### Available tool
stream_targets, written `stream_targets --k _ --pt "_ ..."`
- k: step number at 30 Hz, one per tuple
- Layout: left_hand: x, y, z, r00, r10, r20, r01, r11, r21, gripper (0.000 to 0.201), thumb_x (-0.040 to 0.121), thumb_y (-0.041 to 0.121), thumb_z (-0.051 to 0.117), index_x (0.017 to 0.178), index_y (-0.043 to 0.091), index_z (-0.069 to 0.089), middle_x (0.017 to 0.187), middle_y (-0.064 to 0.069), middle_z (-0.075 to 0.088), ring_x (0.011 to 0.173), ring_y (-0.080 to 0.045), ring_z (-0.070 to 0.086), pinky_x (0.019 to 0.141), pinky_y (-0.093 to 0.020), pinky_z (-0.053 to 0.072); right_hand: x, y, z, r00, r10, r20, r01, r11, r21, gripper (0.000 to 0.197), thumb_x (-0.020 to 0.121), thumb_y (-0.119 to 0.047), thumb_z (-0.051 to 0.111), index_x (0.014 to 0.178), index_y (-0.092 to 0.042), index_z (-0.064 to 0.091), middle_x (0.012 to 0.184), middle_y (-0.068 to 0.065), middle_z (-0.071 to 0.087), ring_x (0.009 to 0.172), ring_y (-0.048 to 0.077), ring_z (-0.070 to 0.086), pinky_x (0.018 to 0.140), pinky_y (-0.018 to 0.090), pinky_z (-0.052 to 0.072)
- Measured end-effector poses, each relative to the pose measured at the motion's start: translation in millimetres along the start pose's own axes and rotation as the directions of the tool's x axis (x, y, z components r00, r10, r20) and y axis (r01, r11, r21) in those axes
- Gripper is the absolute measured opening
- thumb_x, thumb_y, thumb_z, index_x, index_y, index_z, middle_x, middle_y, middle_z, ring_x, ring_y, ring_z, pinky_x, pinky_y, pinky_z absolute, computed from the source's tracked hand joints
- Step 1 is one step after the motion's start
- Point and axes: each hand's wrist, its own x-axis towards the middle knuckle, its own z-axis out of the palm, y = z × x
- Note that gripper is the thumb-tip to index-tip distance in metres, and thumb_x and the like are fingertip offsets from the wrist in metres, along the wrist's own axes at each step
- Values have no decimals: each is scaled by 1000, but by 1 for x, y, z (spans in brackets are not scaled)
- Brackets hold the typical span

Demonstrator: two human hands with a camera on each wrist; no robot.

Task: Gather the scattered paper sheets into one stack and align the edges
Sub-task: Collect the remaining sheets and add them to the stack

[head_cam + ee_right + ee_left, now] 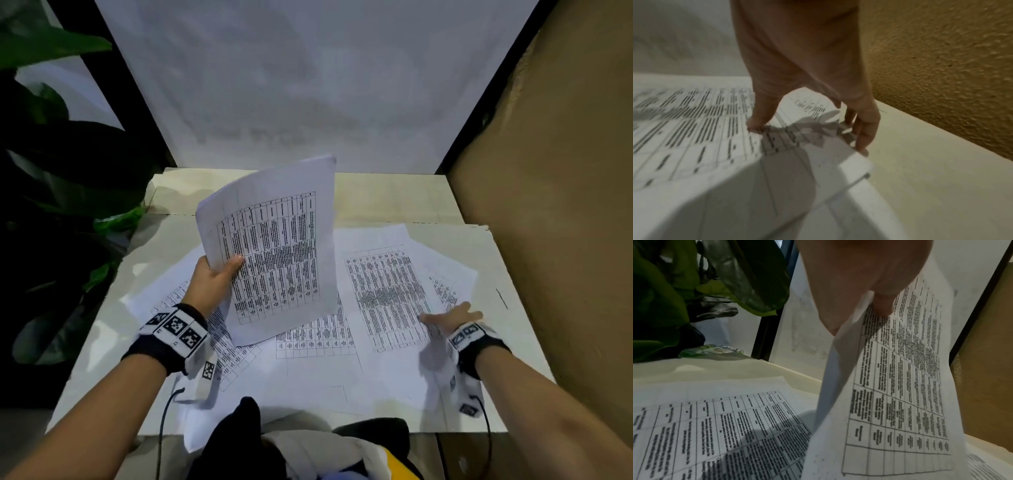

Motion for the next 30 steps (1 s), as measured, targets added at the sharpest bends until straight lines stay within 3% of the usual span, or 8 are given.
stream_targets --k 5,9,12,17,20,22,25,30 --pt "2 1 7 1000 -8 21 8 1000 -17 7 88 20 53 94 16 54 81 -1 56 84 -23 53 83 -40 45 -11 -7 16 999 51 -9 -46 956 288 101 70 -23 78 137 8 9 136 28 41 122 39 46 96 42 43" --pt "1 -2 4 1000 9 19 -9 1000 -23 13 89 19 53 101 15 53 86 0 58 84 -20 55 79 -35 45 -6 -10 18 994 105 38 -110 883 457 90 73 -12 74 136 8 13 135 27 42 120 39 48 97 42 43" --pt "1 -6 2 1000 18 2 -18 1000 -19 14 90 18 52 103 14 53 84 4 58 80 -10 54 69 -27 44 -5 -7 21 998 8 62 -34 901 433 77 71 -14 77 128 13 34 130 27 50 117 38 52 97 40 44" --pt "-1 -8 1 1000 6 -3 -6 1000 -26 13 90 18 51 101 11 54 83 1 58 78 -12 54 65 -25 42 -18 -11 16 993 -105 62 81 949 303 55 71 -25 75 113 4 55 116 16 59 106 33 55 90 37 44" --pt "-5 -6 0 1000 7 4 -7 999 -33 10 90 18 51 97 12 54 82 -2 57 75 -14 54 64 -26 43 -17 -13 22 995 -100 -4 99 978 181 54 70 -29 74 113 -3 56 122 20 54 111 34 50 93 38 42" --pt "-7 -5 0 1000 10 12 -10 1000 -29 6 90 18 51 92 14 55 81 -3 57 75 -15 54 64 -26 44 -25 -17 21 988 -157 -13 156 964 215 43 73 -16 71 110 2 58 117 22 59 107 35 56 82 33 48" --pt "-7 -4 0 1000 12 23 -12 999 -35 11 90 18 51 96 9 53 85 -8 58 79 -22 54 67 -29 45 -30 -14 22 983 -178 -50 185 948 258 31 79 -7 65 106 7 57 109 23 64 100 35 62 70 28 45" --pt "-10 -5 -2 999 -5 34 6 999 -40 9 89 18 51 87 10 53 88 -16 52 82 -23 50 67 -32 44 -39 -11 29 965 -250 -81 263 915 305 37 80 -4 63 114 9 53 114 25 62 104 36 60 80 32 49"
